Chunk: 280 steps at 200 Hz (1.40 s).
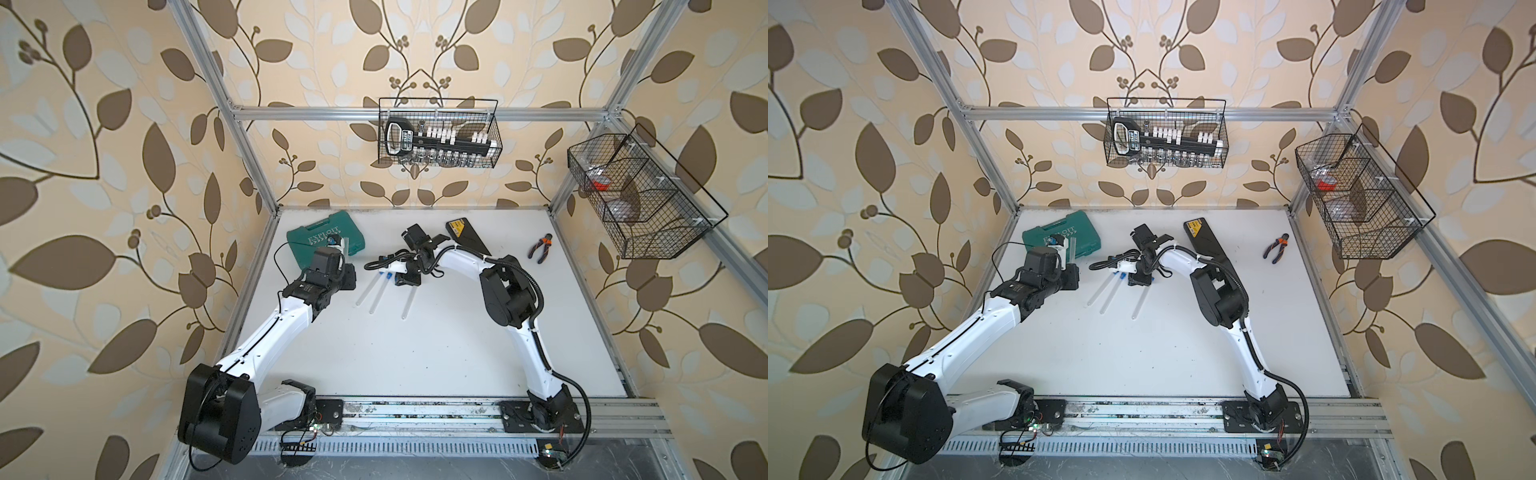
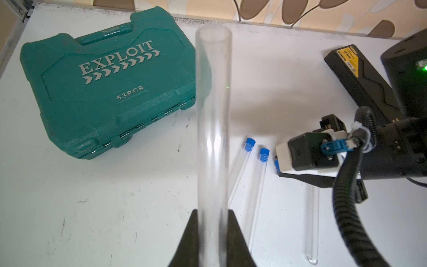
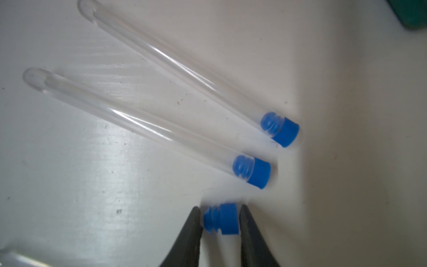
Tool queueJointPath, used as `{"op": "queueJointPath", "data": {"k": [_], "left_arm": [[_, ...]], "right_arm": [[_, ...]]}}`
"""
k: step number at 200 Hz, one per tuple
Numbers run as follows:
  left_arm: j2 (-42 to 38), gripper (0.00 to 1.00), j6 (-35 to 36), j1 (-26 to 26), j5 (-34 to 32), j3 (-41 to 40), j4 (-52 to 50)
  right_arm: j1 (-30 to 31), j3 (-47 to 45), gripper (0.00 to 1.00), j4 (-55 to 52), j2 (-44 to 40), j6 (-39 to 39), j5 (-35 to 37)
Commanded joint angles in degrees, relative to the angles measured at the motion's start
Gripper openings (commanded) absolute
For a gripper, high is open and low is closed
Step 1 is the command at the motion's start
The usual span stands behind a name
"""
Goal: Insert stoppers into test tubes
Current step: Pick up the stopper from the center of the board, then place the stopper at the center of the board.
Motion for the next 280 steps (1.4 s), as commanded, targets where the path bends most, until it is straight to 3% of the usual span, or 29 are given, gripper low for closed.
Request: {"op": "queueJointPath", "data": {"k": [1,74,107,149,209,248,280], "left_arm": [[-0.71,0.00,-0.03,-0.25,0.50,0.10,1.54],[-1.06,0.00,0.26,-0.25,-0.09,0.08,1.41],[-1.45,0.00,0.27,-0.25,-0.36,0.00,1.33],[-1.75,0.00,-0.01,-0.25,0.53,-0.08,1.78],[-2.00,0.00,-0.10,-0.25,1.02,-0.09,1.94],[-2.02,0.00,-0.01,-0.25,1.36,-0.18,1.98],[-2.20,0.00,0.11,-0.25,1.15,-0.20,1.85]], "right_arm": [[-0.10,1.11,0.26,-2.32,2.14,-1.07,-0.27],[-0.87,-0.54,0.25,0.65,-5.48,3.48,-4.41],[-1.79,-10.37,0.22,5.71,-14.98,10.09,-4.60],[-2.47,-30.80,0.22,14.58,-32.11,26.04,-0.99],[2.07,-52.22,0.23,13.60,-50.91,64.44,23.28],[6.23,-59.16,0.23,13.36,-53.45,83.35,29.08],[7.36,-59.92,0.24,12.35,-49.51,89.74,27.82]]}}
